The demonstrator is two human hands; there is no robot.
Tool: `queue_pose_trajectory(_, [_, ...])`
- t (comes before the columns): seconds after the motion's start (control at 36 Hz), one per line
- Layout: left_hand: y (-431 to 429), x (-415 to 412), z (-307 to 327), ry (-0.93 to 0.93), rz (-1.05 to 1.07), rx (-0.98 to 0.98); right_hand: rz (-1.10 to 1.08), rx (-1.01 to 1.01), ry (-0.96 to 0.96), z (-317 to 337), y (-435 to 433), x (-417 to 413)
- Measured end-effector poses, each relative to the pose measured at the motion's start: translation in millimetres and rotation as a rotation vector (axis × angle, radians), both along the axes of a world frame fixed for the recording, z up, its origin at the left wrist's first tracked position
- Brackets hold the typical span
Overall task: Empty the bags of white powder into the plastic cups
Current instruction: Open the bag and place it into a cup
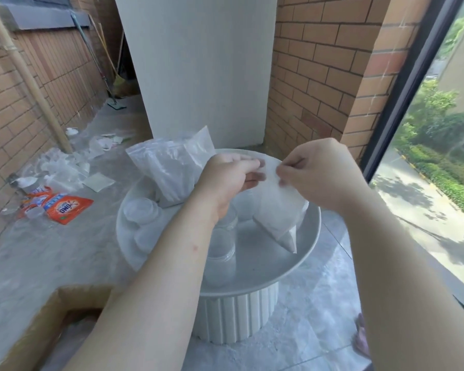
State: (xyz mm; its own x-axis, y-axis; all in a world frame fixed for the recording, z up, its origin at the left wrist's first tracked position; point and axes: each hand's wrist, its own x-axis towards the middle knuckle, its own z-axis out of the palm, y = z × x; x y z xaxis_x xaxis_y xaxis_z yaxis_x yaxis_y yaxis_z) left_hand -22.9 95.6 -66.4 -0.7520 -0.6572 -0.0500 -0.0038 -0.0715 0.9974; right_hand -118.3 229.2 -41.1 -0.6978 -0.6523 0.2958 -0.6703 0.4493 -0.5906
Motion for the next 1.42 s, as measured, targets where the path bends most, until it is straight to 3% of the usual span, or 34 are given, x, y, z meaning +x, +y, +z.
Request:
queue_pose_trajectory(0.19, [-7,-2,-9,-0.166,0.106,-0.188,-0.086,-0.002,-0.166,-15,-14,1])
queue_pose_trajectory(0.39, [-8,0,-15,-0.187,-0.019,0.034,-0.031,0.116,-0.399,-19,-21,1])
queue_pose_trajectory(0.67, [-13,7,-18,-0.193,-0.026,0.090,0.191,0.047,-0.837,-18,-7,-8])
queue_pose_trajectory(1.25, [-5,6,-14,-0.146,-0.069,0.106,0.263,0.130,-0.645,-27,-16,-10])
queue_pose_trajectory(1.42, [-5,10,-15,-0.115,-0.077,0.130,0.270,0.093,-0.709,-32,-18,-11])
